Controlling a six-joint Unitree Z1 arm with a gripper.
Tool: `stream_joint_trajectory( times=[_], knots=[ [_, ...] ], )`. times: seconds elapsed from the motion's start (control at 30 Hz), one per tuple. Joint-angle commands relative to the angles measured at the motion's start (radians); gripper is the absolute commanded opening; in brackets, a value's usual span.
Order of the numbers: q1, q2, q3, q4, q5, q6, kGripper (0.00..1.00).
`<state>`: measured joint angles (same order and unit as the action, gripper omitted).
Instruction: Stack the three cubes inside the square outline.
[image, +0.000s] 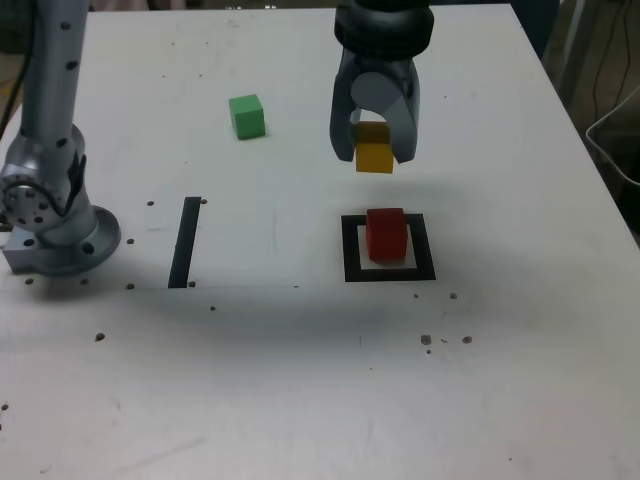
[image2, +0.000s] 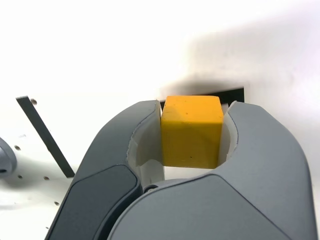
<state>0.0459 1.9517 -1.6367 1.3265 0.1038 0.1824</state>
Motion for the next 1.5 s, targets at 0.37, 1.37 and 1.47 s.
stream_joint_trajectory(
  times=[0.37, 1.37, 1.47],
  knots=[
    [-0.124, -0.014, 0.005, 0.01, -0.038, -0.241, 0.17],
    [-0.13, 0.087, 0.021, -0.062, -0.033, -0.256, 0.17],
    [-0.13, 0.09, 0.026, -0.066, -0.033, -0.256, 0.17]
  ],
)
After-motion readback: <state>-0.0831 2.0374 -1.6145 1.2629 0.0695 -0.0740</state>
